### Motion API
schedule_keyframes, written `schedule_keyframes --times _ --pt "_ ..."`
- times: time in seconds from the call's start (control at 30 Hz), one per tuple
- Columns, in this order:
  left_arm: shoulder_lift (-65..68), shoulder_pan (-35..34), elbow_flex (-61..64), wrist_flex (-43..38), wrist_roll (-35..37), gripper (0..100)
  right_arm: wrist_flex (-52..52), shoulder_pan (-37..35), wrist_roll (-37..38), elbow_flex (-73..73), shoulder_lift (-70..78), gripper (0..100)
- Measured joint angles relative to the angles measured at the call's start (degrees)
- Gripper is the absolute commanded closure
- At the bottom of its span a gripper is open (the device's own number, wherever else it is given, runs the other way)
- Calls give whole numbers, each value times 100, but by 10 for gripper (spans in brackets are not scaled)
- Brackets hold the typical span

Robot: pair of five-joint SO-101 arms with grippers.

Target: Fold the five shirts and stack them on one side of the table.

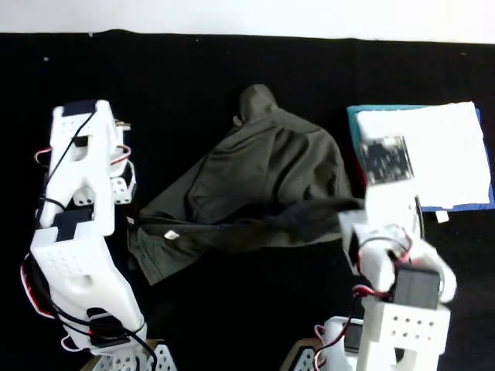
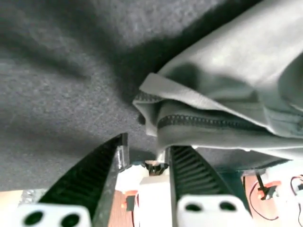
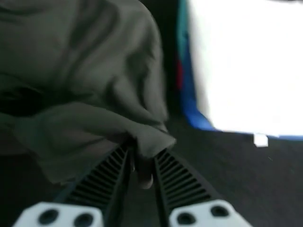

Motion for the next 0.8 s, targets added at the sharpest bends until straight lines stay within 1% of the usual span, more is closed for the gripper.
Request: schedule_keyframes --times 0.1,0.2,0.3,0.4,0.5,0.6,0.8 --pt "0 123 -193 0 0 861 35 334 273 334 -448 992" --pt "-18 501 -316 0 0 861 202 747 492 431 -862 992" --pt "-360 1046 -360 0 0 861 378 1064 686 580 -1134 992" --pt "-774 1688 -607 0 44 857 413 1143 765 932 -1354 992" --pt "-844 2303 -958 -123 396 857 413 1169 774 1336 -1495 992" --pt "-615 2734 -1284 -281 624 857 413 1169 774 1653 -1679 992" --pt "519 3446 -2075 -325 738 856 413 1169 774 2013 -1987 992"
